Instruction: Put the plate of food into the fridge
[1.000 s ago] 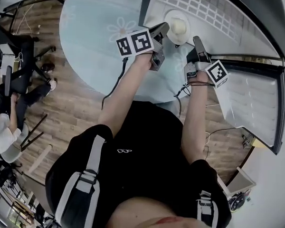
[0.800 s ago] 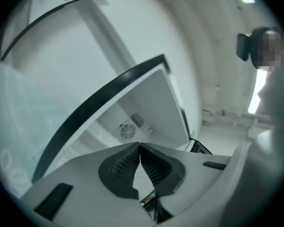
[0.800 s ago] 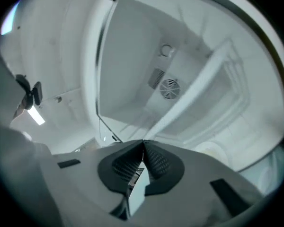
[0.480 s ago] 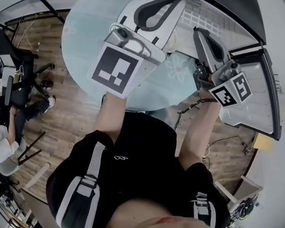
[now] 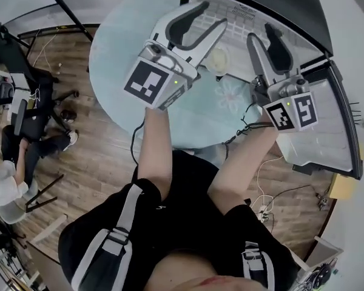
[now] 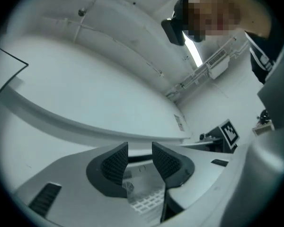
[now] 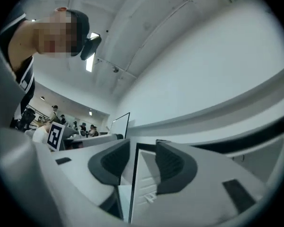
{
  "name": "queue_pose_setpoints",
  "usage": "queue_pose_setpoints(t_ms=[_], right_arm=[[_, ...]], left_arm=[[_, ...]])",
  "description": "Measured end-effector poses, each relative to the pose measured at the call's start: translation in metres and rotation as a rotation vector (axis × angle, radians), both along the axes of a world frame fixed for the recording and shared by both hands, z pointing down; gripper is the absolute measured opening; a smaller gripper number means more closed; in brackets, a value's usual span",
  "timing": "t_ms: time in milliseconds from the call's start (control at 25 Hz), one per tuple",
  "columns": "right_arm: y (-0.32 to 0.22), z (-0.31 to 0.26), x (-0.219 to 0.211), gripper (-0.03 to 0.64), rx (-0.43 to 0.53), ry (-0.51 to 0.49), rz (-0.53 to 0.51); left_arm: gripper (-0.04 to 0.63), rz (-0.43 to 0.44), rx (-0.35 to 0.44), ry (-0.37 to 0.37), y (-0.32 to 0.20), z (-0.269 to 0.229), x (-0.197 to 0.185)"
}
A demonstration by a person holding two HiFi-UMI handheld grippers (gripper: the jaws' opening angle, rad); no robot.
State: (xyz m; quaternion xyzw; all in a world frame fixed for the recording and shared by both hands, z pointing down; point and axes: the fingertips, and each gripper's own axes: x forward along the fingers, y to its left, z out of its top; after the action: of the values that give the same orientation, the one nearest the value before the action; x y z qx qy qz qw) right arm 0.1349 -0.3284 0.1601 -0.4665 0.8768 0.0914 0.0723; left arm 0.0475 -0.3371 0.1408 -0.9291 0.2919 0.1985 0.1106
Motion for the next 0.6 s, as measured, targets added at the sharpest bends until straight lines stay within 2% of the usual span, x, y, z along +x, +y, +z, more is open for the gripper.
queue_pose_setpoints(t_ms=[40,120,160,200,280,400,600], right_arm=[[0.002,0.014,0.002,0.137,-0.006,0.006,0.029],[-0.001,0.036,0.005,0.055,-0.037,0.048,0.086],[-0.002,0.045,0.006,0.002,-0.054,0.062,0.112],[-0.002,0.052,0.008,0.003,-0.068,0.061,0.134],[-0.001,0.063,0.015,0.002,-0.090,0.020,0.177],[-0.002,0.071,0.025,0.000,-0.108,-0.059,0.248],[-0.003,0.087,0.029,0.000,-0.161,-0.063,0.317]], left_arm=[[0.150,0.013,0.001,-0.099,0.003,0.023,0.012],[0.067,-0.016,0.012,-0.295,0.004,0.062,0.029],[0.017,-0.039,0.009,-0.357,0.003,0.077,0.034],[0.006,-0.050,0.001,-0.393,0.004,0.090,0.039],[0.006,-0.044,-0.019,-0.415,0.007,0.105,0.044],[0.006,-0.065,-0.047,-0.363,0.004,0.105,0.040],[0.005,-0.133,-0.101,-0.300,-0.004,0.106,0.033]])
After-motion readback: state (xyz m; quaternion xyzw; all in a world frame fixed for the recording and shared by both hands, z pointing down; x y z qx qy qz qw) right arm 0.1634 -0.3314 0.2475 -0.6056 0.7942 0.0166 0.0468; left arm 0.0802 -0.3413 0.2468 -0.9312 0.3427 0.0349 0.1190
